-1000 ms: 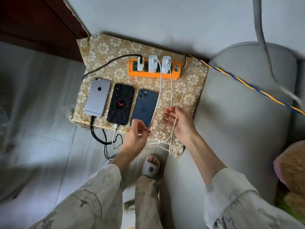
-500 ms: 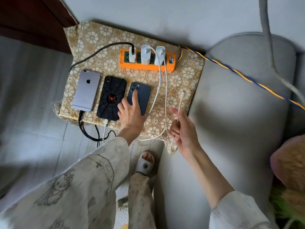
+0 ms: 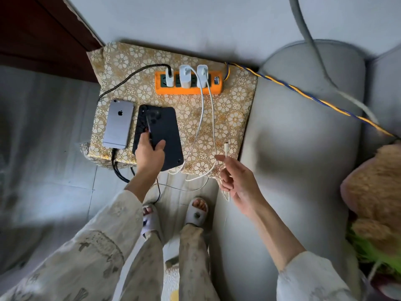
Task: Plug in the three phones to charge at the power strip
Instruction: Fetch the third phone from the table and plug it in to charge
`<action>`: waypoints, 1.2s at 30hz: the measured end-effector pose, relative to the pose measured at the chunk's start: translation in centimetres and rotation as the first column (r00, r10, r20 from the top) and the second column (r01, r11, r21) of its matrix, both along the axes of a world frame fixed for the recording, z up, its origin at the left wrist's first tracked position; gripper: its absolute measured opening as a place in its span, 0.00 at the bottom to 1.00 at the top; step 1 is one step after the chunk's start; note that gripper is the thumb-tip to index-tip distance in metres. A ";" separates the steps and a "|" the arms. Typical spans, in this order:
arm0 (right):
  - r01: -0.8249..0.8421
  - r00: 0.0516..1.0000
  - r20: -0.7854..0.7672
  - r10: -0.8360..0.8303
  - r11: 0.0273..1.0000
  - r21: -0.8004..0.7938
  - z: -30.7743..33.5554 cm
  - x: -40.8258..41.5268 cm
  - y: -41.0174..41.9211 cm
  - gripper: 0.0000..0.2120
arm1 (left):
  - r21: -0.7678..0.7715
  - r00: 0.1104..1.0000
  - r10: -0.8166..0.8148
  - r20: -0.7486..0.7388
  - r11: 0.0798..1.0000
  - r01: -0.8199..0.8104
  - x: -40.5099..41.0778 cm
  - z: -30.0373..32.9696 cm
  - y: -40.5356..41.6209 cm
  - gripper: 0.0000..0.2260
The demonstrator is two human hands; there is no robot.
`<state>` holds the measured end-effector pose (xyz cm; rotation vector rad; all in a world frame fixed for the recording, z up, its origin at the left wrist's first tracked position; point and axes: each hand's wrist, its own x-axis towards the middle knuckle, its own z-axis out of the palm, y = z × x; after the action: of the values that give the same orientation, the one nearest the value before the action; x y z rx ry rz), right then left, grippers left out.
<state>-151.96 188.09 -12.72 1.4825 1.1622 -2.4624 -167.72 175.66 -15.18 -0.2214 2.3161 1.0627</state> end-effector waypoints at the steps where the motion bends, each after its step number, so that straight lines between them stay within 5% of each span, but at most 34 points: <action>1: -0.014 1.000 -0.008 0.015 1.000 0.023 0.4 0.2 -0.3 0.10 | 0.074 0.993 0.106 0.049 0.991 -0.109 0.2 0.8 -0.6 0.08; 5: -0.053 0.999 -0.007 0.053 0.998 0.016 2.2 0.1 -2.1 0.07 | 0.338 0.849 0.369 0.379 0.798 -0.498 0.9 3.8 -1.7 0.08; 10: -0.174 0.985 0.005 0.174 0.978 0.117 4.5 0.0 -4.2 0.10 | 0.463 0.772 0.330 0.544 0.649 -0.604 2.1 6.2 -2.6 0.10; 18: -0.080 0.997 -0.008 0.083 0.978 0.191 6.6 0.0 -6.2 0.08 | 0.533 0.744 0.247 0.621 0.563 -0.631 3.6 7.6 -3.6 0.11; 36: -0.315 0.949 0.100 0.299 0.894 0.318 6.9 1.1 -7.9 0.08 | 0.539 0.745 0.235 0.624 0.561 -0.628 6.0 7.9 -6.3 0.07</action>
<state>-150.90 180.19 -5.84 1.2866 1.7181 -2.0859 -161.70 169.33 -7.27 -0.7045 1.2318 1.8552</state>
